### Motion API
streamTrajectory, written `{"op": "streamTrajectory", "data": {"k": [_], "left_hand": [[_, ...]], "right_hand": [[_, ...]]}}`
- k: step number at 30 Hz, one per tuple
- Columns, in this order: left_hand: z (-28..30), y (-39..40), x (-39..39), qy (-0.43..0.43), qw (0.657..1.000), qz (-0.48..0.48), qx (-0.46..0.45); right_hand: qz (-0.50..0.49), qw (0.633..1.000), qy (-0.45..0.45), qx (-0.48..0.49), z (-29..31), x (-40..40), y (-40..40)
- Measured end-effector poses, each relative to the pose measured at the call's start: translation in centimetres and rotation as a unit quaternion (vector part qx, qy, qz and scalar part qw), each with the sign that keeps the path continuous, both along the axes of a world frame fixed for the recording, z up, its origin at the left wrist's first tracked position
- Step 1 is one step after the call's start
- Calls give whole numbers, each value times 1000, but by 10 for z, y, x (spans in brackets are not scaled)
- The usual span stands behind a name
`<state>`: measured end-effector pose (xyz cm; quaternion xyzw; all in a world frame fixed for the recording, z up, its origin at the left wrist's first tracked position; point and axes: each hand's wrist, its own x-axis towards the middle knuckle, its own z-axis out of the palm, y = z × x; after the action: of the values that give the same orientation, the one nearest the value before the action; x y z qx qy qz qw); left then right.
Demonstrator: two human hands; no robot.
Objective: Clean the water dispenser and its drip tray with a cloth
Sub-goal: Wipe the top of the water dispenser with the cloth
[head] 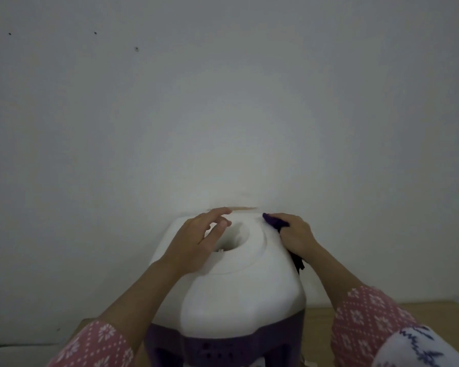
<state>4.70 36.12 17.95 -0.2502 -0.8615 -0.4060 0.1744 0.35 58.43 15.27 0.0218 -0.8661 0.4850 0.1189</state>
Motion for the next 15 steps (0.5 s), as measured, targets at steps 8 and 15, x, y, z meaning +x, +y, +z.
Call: {"op": "streamTrajectory", "data": {"k": [8,15], "left_hand": [[-5,-3,18,9,1000,-5,-2],[-18,5,36,4,1000,-21,0]], "right_hand": [[24,996,84,24,5,30,-4],[-18,999,31,-38,-21,63,4]]}}
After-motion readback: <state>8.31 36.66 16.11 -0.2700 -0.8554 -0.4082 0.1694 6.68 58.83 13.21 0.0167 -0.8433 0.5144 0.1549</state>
